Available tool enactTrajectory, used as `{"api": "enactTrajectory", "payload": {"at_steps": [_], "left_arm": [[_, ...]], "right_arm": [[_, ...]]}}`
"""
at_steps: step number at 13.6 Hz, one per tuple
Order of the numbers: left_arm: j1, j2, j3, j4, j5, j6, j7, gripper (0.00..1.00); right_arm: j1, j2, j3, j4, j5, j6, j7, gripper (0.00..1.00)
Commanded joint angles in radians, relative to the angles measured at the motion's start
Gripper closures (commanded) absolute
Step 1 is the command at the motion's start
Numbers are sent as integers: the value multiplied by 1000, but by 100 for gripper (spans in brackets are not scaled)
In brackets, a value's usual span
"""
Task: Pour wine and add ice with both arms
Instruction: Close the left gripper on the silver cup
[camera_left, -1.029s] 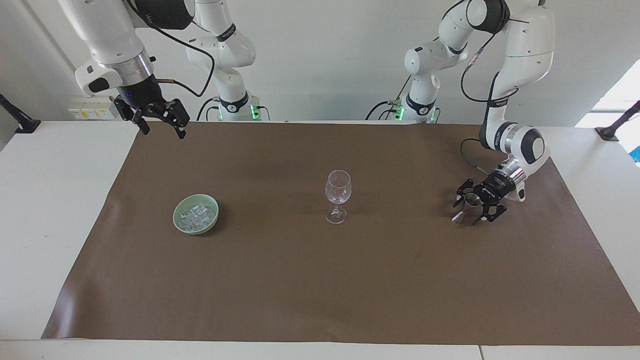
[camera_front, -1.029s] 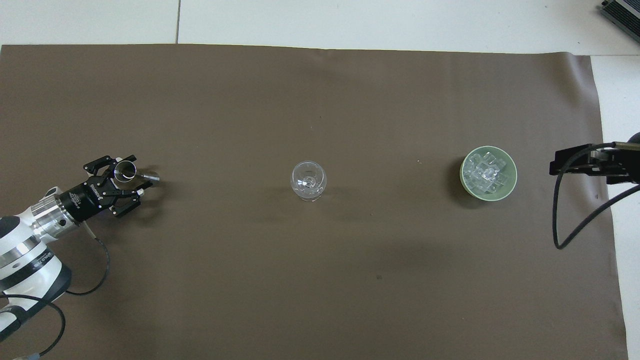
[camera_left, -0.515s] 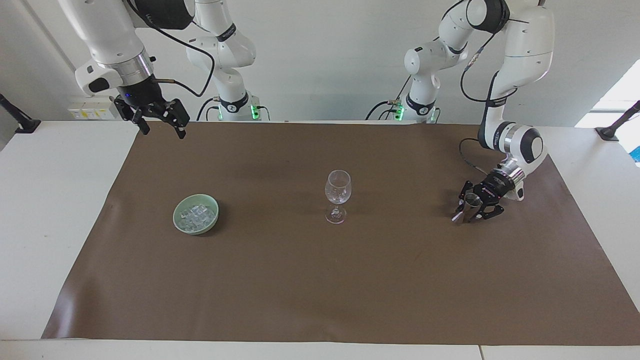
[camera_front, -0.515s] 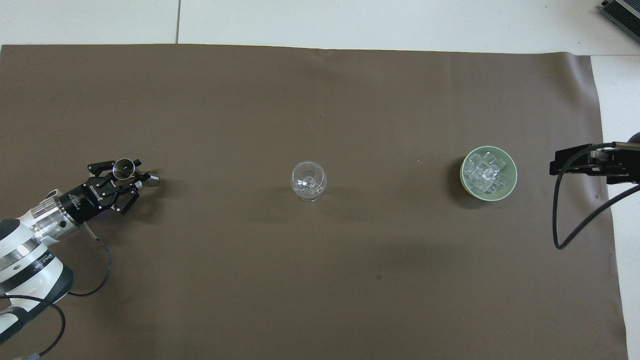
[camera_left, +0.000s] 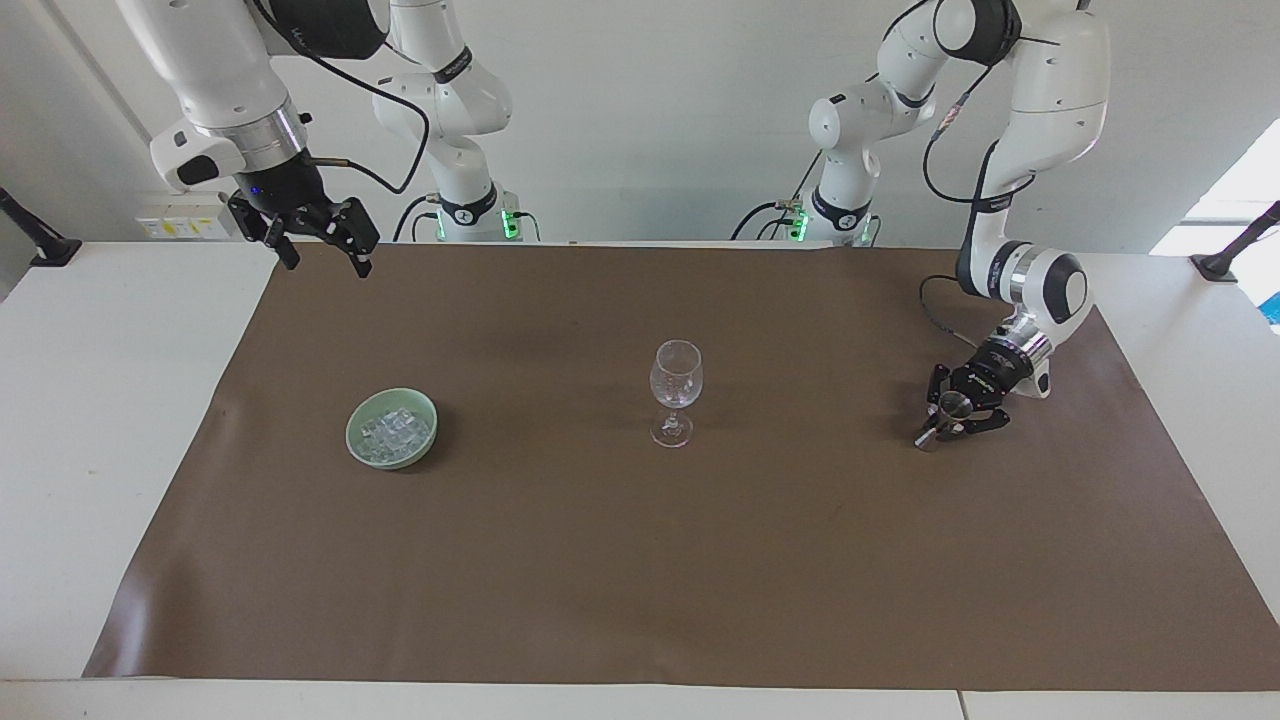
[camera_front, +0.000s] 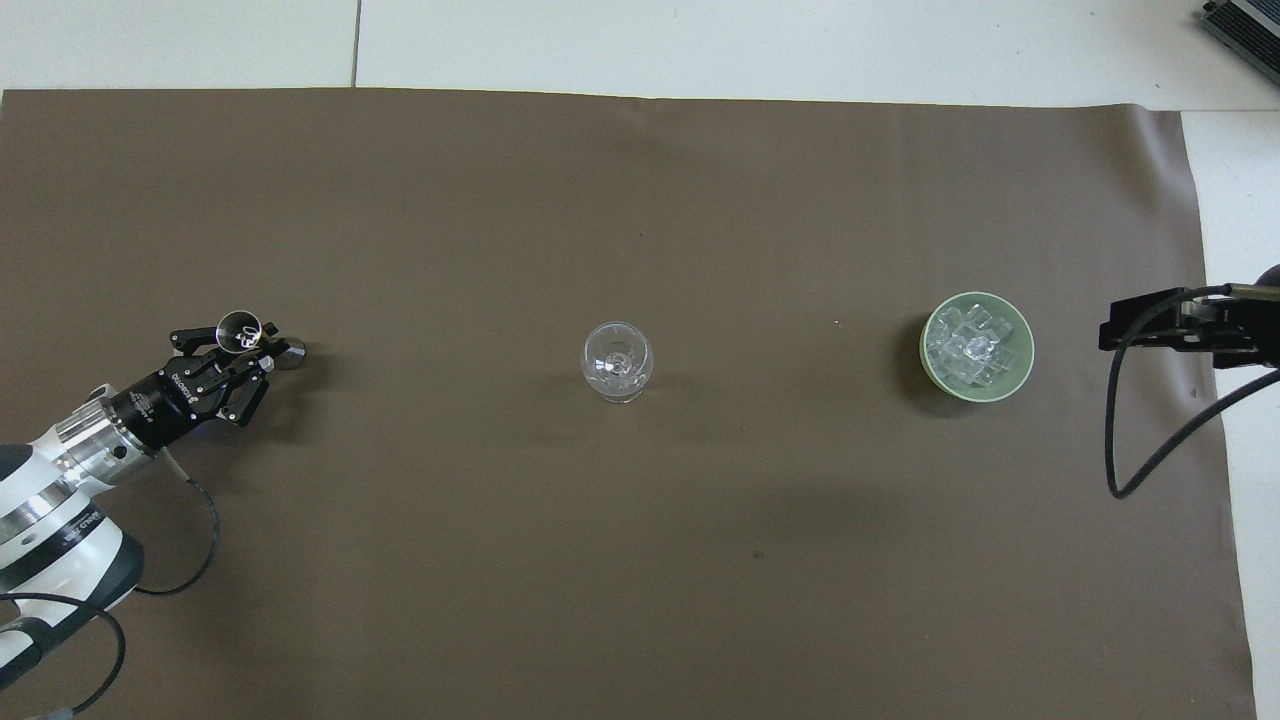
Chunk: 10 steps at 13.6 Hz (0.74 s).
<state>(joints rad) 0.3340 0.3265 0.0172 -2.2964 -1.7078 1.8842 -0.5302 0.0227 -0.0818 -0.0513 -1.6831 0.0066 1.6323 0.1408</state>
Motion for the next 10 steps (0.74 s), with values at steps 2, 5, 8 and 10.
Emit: {"api": "enactTrajectory", "payload": {"at_steps": [2,5,8,10], "left_arm": [[30,-35,3,-31,-21,-42,3,100],[31,-37,1,-15,-21,-50,-11,100],[26,-38,3,31,-21,-53,-85,100],[23,-58,3,52,-21,-56,-140,100]], "right_arm": [[-10,-16,8,-15,-5,0,-20,0],[-10,-16,8,-15,-5,0,-20,0],[-10,-16,10,-15,-5,0,-20,0],[-10,-16,8,-13,-5,0,-20,0]]}}
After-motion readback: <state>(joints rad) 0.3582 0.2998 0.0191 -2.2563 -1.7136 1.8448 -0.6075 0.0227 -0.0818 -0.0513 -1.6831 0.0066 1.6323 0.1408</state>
